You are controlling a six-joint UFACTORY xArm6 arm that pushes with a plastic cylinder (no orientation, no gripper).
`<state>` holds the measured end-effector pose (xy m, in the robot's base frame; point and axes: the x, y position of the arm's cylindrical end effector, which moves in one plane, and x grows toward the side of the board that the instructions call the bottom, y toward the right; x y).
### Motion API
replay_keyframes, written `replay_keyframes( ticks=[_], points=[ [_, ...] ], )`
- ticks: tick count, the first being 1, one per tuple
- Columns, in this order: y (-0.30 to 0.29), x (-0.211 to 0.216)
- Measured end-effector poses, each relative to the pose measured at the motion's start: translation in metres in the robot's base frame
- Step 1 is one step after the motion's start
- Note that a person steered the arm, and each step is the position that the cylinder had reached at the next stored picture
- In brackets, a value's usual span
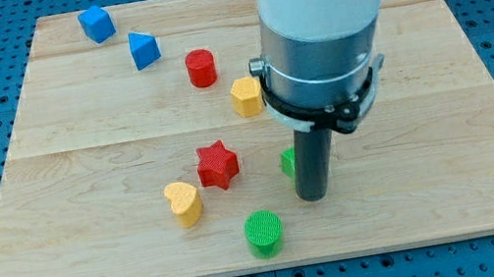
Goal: Move the green star parallel bottom right to the yellow hexagon
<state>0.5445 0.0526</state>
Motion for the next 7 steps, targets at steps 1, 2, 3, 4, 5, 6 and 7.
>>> replay_keyframes(
  ticks=[1, 2, 3, 4, 5, 6, 7],
  points=[
    [0.002, 0.001],
    [0.005, -0.01],
    [-0.002, 0.006],
    [-0.034, 0.009],
    [-0.016, -0.013],
    [0.009, -0.037],
    [0.01, -0.052]
  ],
)
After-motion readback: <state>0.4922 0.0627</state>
